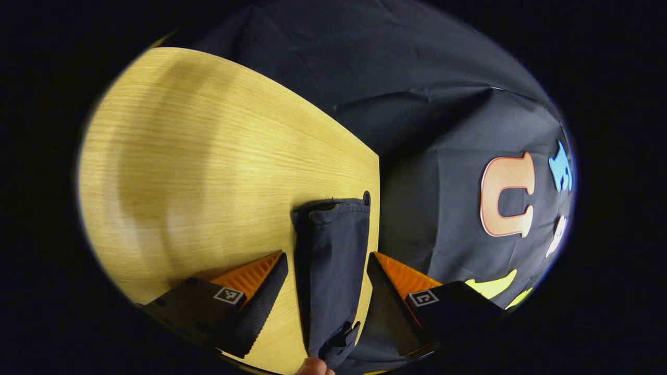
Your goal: Grasp the waist and the cuffs of the jeans and fold them to make the two legs overlap; first hold the waist and fold one-third of the jeans toward the cuffs, then hold the cuffs and fold the remaining one-third in the same direction to finish folding.
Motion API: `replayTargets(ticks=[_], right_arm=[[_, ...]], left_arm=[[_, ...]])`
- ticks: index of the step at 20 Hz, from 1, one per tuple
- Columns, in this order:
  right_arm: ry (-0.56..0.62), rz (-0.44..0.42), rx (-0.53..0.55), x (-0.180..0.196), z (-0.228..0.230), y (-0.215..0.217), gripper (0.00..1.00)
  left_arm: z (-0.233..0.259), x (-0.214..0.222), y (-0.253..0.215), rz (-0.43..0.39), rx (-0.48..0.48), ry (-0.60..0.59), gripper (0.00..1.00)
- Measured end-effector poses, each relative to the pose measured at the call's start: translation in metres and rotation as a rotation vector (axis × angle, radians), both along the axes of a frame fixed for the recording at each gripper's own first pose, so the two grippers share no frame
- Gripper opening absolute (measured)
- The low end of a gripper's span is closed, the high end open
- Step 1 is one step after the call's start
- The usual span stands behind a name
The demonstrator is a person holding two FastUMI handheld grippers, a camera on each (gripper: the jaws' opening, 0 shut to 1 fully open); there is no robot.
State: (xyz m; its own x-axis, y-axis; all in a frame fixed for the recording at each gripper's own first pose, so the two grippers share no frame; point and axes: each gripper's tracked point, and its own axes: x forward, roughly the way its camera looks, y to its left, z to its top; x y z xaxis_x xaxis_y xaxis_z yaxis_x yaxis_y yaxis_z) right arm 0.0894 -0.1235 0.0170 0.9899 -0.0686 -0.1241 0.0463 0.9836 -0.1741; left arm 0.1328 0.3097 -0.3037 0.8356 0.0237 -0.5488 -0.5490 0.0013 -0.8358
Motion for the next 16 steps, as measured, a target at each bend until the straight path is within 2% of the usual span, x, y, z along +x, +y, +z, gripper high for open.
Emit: replayTargets(ticks=[10,11,12,13,14,15,16], right_arm=[[0.0,-0.036,-0.006,-0.009,0.006,-0.027,0.99],[0.002,-0.039,-0.01,-0.01,0.006,-0.029,0.99],[0.003,-0.041,-0.016,-0.012,0.007,-0.032,0.99],[0.006,-0.042,-0.022,-0.013,0.008,-0.034,0.99],[0.008,-0.044,-0.027,-0.016,0.009,-0.037,0.99],[0.009,-0.047,-0.032,-0.017,0.01,-0.04,0.99],[0.01,-0.052,-0.036,-0.019,0.011,-0.044,0.99]], left_arm=[[-0.005,0.039,0.005,0.037,0.003,-0.071,0.98],[-0.008,0.043,0.005,0.037,0.0,-0.07,0.85],[-0.011,0.042,0.006,0.036,-0.01,-0.066,0.8],[-0.015,0.044,0.005,0.033,-0.022,-0.069,0.9],[-0.017,0.045,0.007,0.029,-0.024,-0.068,0.69],[-0.026,0.041,0.007,0.019,-0.019,-0.034,0.72],[-0.03,0.04,0.006,0.013,-0.024,-0.021,0.41]])
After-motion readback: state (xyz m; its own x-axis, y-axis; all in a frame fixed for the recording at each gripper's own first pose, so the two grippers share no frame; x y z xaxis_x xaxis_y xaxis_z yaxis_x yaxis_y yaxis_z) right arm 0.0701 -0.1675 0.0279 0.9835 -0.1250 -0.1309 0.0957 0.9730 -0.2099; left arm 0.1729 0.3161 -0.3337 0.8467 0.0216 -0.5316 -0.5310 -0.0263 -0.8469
